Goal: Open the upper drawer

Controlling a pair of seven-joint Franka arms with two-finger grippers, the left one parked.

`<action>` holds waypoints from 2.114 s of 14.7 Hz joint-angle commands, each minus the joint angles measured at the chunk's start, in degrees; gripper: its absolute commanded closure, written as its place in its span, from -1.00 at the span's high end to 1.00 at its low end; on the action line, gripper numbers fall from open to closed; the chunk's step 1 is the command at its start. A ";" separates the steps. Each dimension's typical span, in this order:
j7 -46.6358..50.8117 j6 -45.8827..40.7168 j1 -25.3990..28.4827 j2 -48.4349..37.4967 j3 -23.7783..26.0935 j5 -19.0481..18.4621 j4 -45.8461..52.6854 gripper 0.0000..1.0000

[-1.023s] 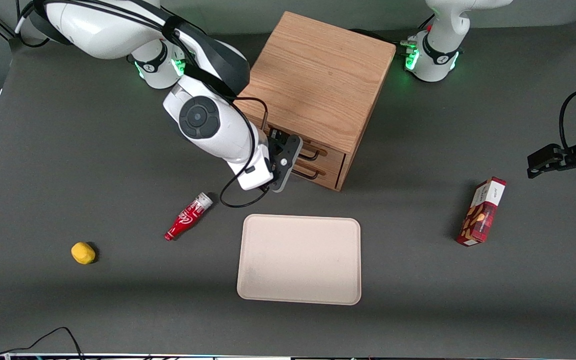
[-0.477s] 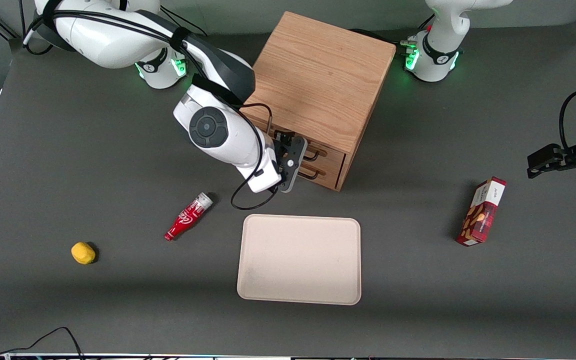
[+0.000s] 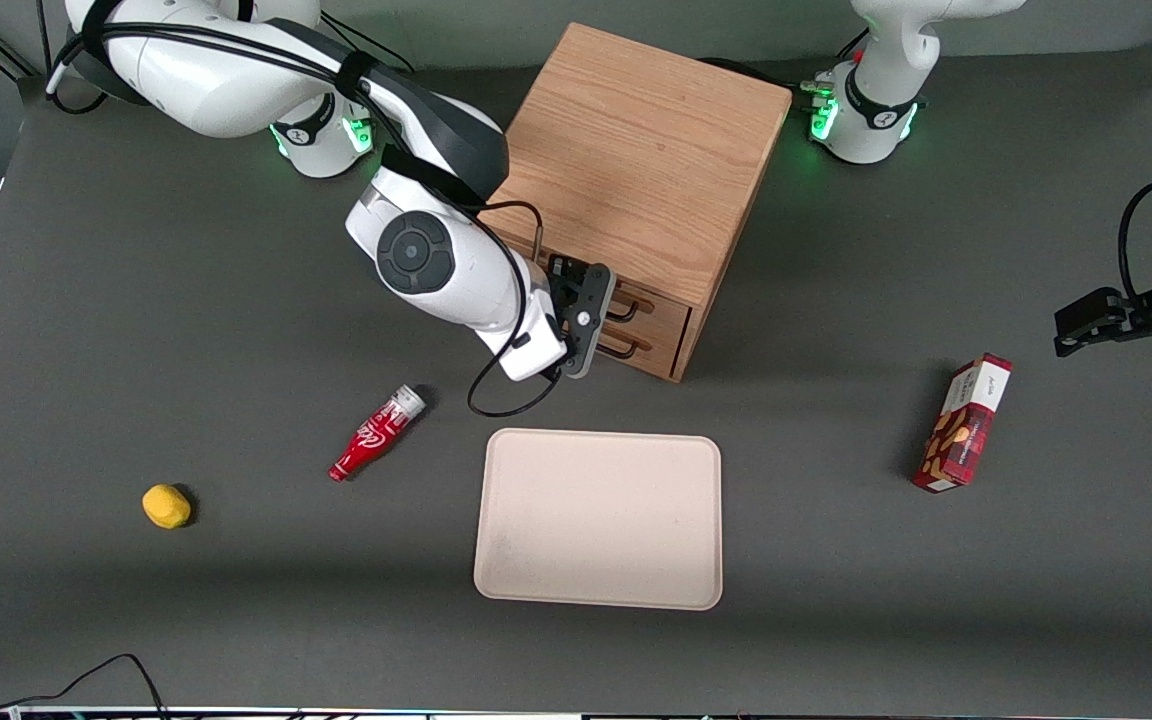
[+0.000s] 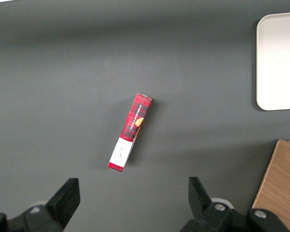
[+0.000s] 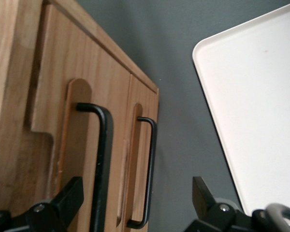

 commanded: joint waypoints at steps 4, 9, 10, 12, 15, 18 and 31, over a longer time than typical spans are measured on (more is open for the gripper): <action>-5.79 -1.59 -1.60 1.38 1.02 2.07 1.05 1.00; -5.70 1.31 -0.72 3.57 -1.44 -2.49 3.59 1.00; -5.70 1.40 -0.72 3.75 -1.54 -3.89 4.64 1.00; -5.79 1.40 -0.72 4.89 -1.71 -7.67 7.01 1.00; -7.54 3.85 -0.72 5.25 -3.73 -10.05 9.48 1.00; -9.13 5.79 -0.89 5.33 -6.36 -9.97 12.29 1.00; -6.95 7.23 -7.74 -1.84 -11.73 -2.60 14.94 1.00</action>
